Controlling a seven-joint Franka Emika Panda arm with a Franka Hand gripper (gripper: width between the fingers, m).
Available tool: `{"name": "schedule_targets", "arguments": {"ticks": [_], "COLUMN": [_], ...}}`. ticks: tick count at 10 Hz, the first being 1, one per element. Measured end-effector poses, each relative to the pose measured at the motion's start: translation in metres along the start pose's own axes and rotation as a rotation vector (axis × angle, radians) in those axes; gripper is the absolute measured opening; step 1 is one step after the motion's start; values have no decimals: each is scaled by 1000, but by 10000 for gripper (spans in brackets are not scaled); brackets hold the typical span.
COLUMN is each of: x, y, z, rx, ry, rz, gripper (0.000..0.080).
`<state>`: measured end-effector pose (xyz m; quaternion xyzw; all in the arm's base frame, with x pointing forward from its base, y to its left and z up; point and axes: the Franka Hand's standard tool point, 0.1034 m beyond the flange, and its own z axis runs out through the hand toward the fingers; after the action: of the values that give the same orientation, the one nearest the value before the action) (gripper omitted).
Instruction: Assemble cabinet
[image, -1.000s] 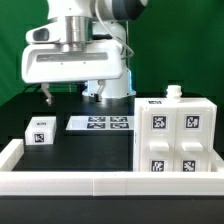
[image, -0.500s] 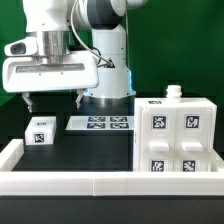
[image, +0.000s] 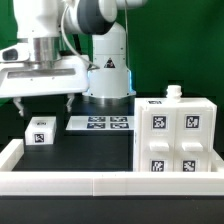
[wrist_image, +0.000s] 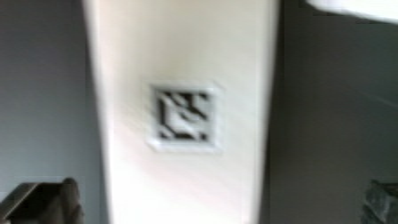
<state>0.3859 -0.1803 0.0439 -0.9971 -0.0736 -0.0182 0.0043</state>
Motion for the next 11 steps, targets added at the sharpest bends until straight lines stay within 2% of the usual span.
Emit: {"name": "schedule_targets", "arguments": {"ticks": [1, 3, 8, 11], "x": [-6, -20, -13, -1], "y": [5, 15, 10, 1], "z": [5, 18, 16, 4], "rx": [-1, -24, -31, -4], "ry": [-7, -13, -3, 0], "rz": [-12, -19, -28, -18], "gripper": [797, 797, 797, 797]}}
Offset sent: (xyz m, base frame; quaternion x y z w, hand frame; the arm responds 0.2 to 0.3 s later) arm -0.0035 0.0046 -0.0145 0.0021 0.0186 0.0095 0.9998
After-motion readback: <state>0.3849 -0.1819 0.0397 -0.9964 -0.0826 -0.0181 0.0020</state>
